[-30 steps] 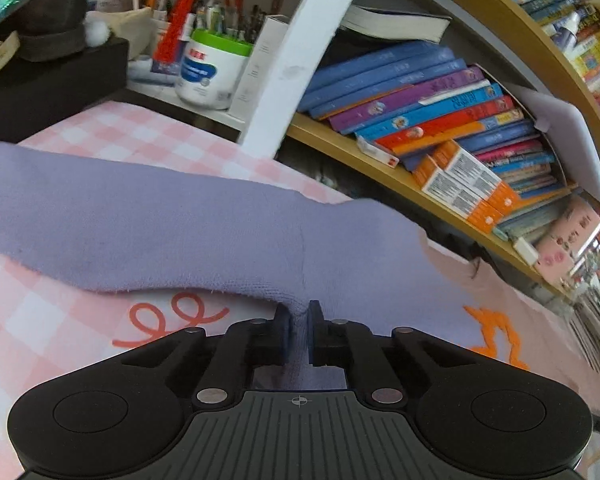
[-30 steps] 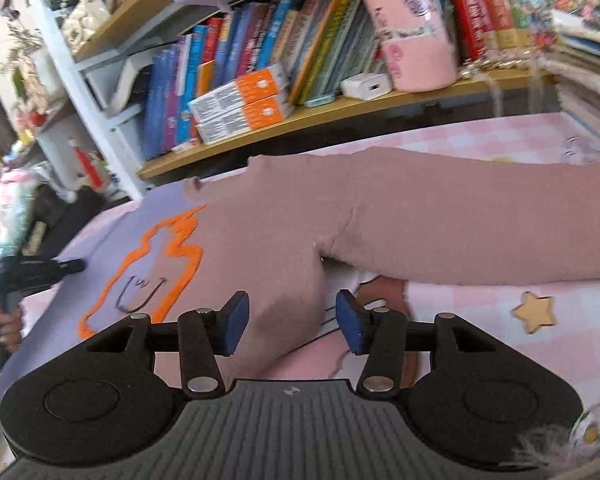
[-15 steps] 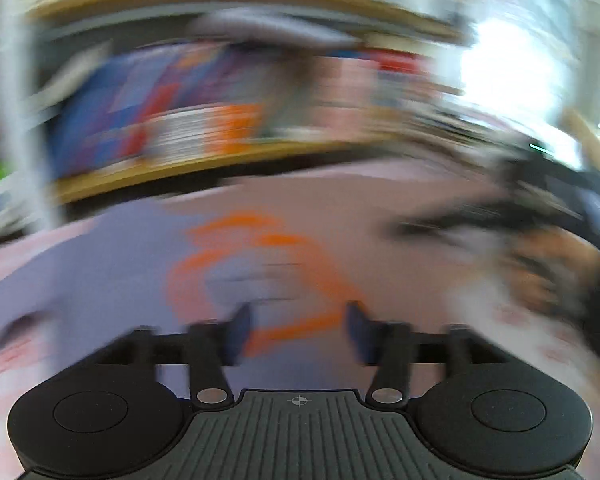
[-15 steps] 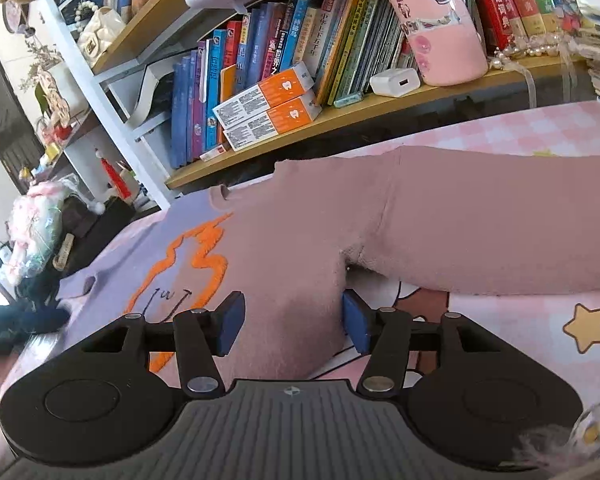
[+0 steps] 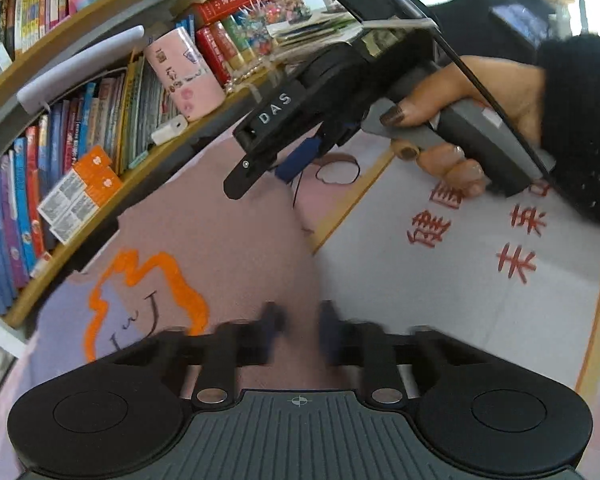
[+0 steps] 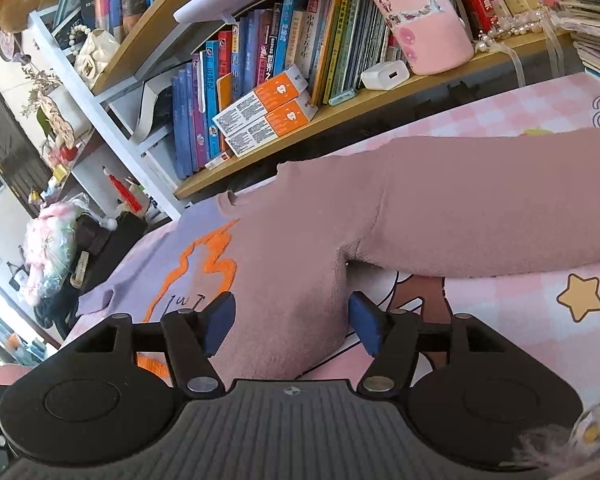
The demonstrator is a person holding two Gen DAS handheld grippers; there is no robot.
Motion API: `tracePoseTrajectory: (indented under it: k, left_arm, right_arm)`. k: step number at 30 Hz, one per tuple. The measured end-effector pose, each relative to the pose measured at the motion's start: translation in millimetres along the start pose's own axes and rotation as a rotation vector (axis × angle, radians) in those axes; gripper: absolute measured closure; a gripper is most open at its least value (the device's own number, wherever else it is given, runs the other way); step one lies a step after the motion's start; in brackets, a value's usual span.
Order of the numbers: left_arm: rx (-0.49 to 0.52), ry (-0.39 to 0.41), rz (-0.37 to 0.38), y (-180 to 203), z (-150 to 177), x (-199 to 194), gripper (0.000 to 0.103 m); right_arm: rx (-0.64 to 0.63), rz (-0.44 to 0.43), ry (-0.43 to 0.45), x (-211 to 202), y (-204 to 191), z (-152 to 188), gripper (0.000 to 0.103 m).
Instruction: Fold clothes
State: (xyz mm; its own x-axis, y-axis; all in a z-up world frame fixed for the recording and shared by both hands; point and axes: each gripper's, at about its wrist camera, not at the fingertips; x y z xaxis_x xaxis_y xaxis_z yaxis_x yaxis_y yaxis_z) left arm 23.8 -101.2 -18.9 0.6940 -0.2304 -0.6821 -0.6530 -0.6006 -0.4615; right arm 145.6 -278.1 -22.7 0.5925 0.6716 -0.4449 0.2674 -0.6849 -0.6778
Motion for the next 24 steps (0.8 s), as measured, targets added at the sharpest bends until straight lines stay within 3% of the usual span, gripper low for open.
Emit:
tracePoseTrajectory:
  k: [3, 5, 6, 8, 10, 12, 14, 17, 20, 24]
  left_arm:
    - [-0.188, 0.077, 0.005, -51, 2, -22, 0.092]
    - [-0.340, 0.101, -0.051, -96, 14, -33, 0.092]
    - [-0.409, 0.103, -0.080, -117, 21, -37, 0.090]
    - [-0.465, 0.026, -0.174, -150, 38, -32, 0.089]
    - [-0.444, -0.052, -0.261, -161, 45, -27, 0.087]
    - [-0.424, -0.055, -0.305, -162, 48, -34, 0.085]
    - [-0.397, 0.021, -0.276, -150, 44, -52, 0.079]
    - [-0.263, 0.073, -0.149, -115, 34, -67, 0.051]
    - [-0.099, -0.009, -0.101, -80, 30, -56, 0.050]
    - [0.059, -0.147, -0.253, -54, 40, -40, 0.049]
  right_arm:
    - [0.022, -0.008, 0.026, -6, 4, -2, 0.041]
    - [0.038, -0.021, 0.053, -12, 6, -5, 0.038]
    - [0.046, -0.028, 0.066, -15, 8, -6, 0.038]
    - [0.054, -0.031, 0.073, -17, 8, -8, 0.036]
    - [0.053, -0.030, 0.064, -15, 8, -8, 0.036]
    - [0.049, -0.031, 0.051, -14, 7, -8, 0.035]
    - [0.037, -0.030, 0.039, -11, 5, -6, 0.032]
    - [0.023, -0.026, 0.024, -8, 3, -4, 0.031]
    - [0.022, -0.017, 0.020, -7, 3, -2, 0.030]
    - [0.033, -0.022, 0.033, -10, 5, -3, 0.030]
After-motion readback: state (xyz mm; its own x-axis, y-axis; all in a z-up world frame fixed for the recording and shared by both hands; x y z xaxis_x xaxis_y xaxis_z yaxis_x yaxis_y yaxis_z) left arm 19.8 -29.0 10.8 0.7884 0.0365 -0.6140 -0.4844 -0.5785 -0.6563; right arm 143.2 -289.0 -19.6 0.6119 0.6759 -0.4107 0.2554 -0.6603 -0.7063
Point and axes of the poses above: each gripper's, at about its wrist camera, not at the fingertips, and x roughly the way its jaws point, y to its right, z to its underside, and after that the axes turned 10 degrees about x, right-handed
